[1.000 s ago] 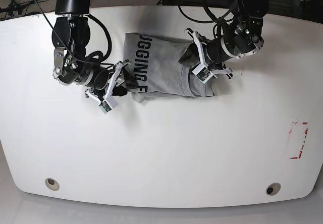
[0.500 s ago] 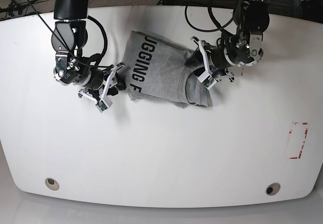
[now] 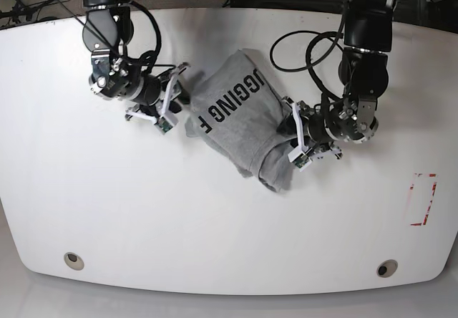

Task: Fold the T-shirt properly
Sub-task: 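Grasp the folded shirt with the left gripper and carry it aside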

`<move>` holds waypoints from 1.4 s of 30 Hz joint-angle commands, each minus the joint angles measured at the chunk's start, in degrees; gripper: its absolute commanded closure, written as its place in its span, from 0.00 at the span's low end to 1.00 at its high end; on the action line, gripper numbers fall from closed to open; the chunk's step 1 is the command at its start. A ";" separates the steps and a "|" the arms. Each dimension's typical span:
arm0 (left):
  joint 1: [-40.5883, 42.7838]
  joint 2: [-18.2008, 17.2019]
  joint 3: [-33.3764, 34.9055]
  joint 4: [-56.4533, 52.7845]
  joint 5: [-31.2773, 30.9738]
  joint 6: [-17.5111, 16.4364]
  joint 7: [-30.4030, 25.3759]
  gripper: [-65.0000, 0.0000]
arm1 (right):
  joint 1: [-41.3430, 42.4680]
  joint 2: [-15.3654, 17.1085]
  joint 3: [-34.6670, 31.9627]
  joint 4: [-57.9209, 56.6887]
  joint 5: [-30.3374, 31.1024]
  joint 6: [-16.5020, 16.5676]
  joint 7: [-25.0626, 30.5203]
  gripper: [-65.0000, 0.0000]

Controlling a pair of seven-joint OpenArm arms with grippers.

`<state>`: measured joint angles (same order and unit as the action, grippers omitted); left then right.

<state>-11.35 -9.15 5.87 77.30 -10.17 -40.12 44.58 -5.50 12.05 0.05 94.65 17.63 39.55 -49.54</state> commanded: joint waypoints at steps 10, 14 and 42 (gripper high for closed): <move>-1.88 -4.26 -0.73 14.44 -0.33 0.12 -0.05 0.62 | -0.17 -9.11 -9.42 4.56 0.35 0.45 0.62 0.73; 1.38 -4.35 -4.07 19.63 -0.16 0.12 -0.05 0.62 | 0.00 -9.90 -15.04 4.65 0.44 0.45 0.70 0.73; 12.72 -2.41 -5.56 -2.09 -0.33 9.66 -9.37 0.44 | -0.61 -3.13 -4.49 8.95 8.70 0.45 0.44 0.73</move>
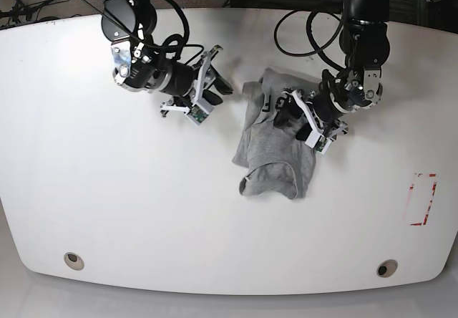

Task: Fold the T-shirt properly
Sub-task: 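Grasp the folded shirt with the left gripper and carry it aside, then drop the folded shirt at the table edge by opening the left gripper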

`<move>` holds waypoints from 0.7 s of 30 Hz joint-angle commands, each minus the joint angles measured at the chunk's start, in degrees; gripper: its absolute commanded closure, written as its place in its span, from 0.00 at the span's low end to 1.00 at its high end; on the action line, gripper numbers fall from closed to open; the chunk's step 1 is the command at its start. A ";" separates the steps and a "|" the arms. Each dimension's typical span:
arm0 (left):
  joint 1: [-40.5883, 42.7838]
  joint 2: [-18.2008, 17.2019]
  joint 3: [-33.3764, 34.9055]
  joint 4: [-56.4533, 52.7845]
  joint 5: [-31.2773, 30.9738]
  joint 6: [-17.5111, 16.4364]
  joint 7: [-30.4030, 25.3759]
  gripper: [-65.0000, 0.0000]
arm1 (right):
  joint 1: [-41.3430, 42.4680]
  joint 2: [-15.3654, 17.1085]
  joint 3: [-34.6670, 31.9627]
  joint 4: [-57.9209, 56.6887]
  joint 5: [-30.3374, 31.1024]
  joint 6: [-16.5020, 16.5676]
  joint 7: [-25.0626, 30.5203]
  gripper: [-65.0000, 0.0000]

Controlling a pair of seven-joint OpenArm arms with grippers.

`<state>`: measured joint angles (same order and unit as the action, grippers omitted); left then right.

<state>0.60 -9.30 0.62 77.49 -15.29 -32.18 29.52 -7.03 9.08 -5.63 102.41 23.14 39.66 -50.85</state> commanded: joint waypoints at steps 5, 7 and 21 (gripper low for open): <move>0.50 -7.18 -5.41 -2.81 4.87 1.28 5.08 0.44 | 0.57 2.74 4.53 1.63 9.26 0.34 1.75 0.73; 0.59 -9.12 -8.40 -2.99 4.96 1.28 5.08 0.44 | 0.48 3.89 4.97 1.98 10.67 0.34 1.75 0.73; 0.32 -29.07 -17.28 -13.10 4.87 -4.08 3.58 0.44 | -2.25 7.67 7.87 7.88 14.10 0.34 2.02 0.73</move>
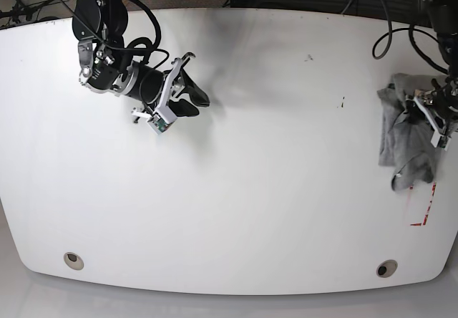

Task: Fold the T-shirt properly
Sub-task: 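Drop the folded shirt at the table edge by opening the left gripper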

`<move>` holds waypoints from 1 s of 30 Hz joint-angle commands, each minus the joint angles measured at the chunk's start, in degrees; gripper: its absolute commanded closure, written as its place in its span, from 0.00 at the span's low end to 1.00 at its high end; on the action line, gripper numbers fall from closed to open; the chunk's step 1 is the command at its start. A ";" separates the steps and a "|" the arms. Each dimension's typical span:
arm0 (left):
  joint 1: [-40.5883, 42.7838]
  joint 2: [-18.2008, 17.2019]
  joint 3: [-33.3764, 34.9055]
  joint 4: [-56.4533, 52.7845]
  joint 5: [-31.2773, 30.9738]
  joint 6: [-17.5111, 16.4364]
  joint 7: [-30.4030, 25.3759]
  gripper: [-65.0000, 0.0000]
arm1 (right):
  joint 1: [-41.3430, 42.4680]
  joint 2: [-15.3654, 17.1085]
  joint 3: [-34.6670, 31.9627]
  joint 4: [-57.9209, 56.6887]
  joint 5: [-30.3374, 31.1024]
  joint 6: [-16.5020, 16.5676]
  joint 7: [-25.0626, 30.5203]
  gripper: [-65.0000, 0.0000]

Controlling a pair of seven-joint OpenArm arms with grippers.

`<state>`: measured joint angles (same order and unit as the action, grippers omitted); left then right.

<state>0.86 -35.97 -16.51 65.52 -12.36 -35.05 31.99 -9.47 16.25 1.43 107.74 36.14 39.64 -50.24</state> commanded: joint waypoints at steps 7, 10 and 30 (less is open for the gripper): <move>0.32 -10.67 -0.15 -7.19 1.94 -4.95 -6.36 0.44 | -1.21 0.76 1.25 5.18 1.09 0.36 1.32 0.73; 0.24 -12.43 -0.32 -6.22 1.77 -4.95 -6.27 0.44 | -1.82 0.85 2.04 5.27 1.00 0.36 1.40 0.73; 5.69 13.86 -9.03 26.04 14.34 4.94 -7.50 0.44 | 2.22 -4.69 16.55 -1.41 -31.88 0.36 12.22 0.73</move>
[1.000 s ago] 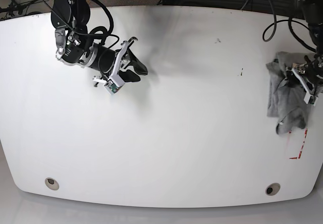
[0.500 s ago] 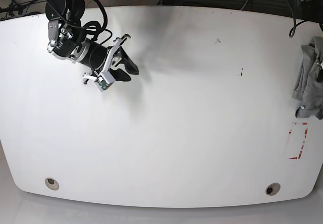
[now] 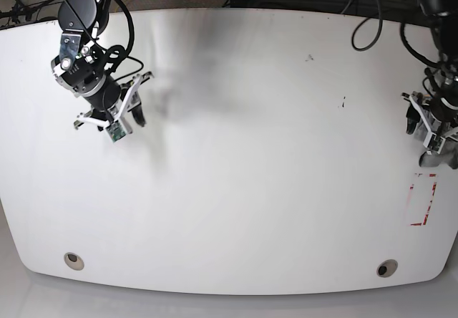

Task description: Fold the T-shirt properly

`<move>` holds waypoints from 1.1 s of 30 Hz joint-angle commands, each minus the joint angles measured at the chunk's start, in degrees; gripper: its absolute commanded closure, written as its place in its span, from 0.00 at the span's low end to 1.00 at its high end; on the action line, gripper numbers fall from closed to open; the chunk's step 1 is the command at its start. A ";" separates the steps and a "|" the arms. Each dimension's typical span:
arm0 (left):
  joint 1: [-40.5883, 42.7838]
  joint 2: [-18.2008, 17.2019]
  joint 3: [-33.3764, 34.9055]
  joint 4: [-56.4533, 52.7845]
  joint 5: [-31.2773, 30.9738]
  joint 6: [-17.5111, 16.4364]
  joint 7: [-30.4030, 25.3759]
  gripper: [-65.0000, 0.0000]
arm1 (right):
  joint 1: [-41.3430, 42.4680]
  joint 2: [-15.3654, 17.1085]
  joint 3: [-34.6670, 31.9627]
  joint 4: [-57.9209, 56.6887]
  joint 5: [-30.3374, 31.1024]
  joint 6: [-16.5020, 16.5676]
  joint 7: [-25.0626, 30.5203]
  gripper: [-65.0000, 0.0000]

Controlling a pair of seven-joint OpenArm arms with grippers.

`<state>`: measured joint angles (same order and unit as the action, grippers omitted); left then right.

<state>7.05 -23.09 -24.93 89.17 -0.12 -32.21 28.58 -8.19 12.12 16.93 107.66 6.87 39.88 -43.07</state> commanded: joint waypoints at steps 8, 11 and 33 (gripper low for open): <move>5.21 16.81 1.32 5.12 10.19 3.68 -26.42 0.44 | 0.14 -2.84 8.43 -17.41 -9.12 0.12 35.90 0.72; 9.87 20.15 2.91 5.82 10.10 4.12 -29.15 0.44 | -1.09 -2.41 8.79 -21.02 -9.38 0.12 44.43 0.73; 50.05 31.05 6.25 23.93 9.66 6.93 -30.47 0.44 | -38.98 -2.67 15.56 -9.06 8.20 0.12 45.66 0.73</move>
<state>55.61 8.05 -18.65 111.92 10.33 -25.41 -0.27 -45.50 9.13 32.12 97.32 12.97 39.38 1.08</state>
